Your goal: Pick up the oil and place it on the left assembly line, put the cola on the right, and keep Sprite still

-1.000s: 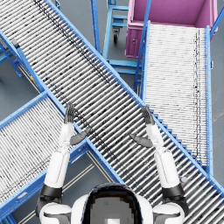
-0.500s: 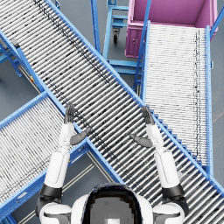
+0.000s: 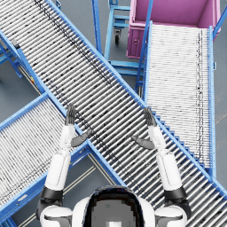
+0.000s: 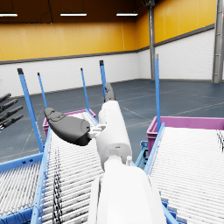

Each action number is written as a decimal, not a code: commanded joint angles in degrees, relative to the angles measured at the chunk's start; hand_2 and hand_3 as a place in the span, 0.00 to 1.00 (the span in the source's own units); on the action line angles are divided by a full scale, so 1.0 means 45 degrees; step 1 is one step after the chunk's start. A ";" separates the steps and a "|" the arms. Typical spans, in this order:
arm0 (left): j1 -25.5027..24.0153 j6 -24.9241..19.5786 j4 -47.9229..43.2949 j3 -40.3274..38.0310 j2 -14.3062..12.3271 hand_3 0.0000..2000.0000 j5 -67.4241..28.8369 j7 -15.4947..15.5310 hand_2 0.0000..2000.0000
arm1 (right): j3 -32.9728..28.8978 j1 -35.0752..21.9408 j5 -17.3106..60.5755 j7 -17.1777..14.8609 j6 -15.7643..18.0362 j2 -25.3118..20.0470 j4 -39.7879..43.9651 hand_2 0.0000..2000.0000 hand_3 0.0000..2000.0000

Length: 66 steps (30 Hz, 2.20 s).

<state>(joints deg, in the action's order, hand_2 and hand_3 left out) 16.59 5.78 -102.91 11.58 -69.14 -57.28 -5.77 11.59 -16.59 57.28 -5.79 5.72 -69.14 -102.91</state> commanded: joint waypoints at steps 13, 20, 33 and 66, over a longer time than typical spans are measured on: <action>0.0027 0.0000 0.0211 0.0382 -0.0015 0.00 0.0000 0.0000 0.00 | 0.0382 -0.0026 0.0000 0.0000 0.0000 -0.0015 0.0210 0.00 0.00; 0.0577 -0.1159 0.0017 -0.0505 -0.0576 0.00 0.0001 0.1157 0.00 | -0.0361 -0.0416 -0.0001 0.1160 -0.1147 -0.0515 -0.0392 0.00 0.00; 0.1378 -0.1282 -0.0628 -0.1887 -0.1215 0.00 -0.1118 0.1280 0.00 | -0.1932 -0.0808 0.0554 0.1284 -0.1269 -0.1063 -0.1181 0.00 0.00; 0.2293 -0.1284 -0.1088 -0.2985 -0.1748 0.00 -0.7676 0.1281 0.00 | -0.2995 -0.1210 0.7108 0.1285 -0.1270 -0.1681 -0.1512 0.00 0.00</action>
<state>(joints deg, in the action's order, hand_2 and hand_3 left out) 26.13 0.00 -107.72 -1.74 -77.04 -91.83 0.00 -1.56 -21.47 89.27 0.00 0.00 -76.75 -109.47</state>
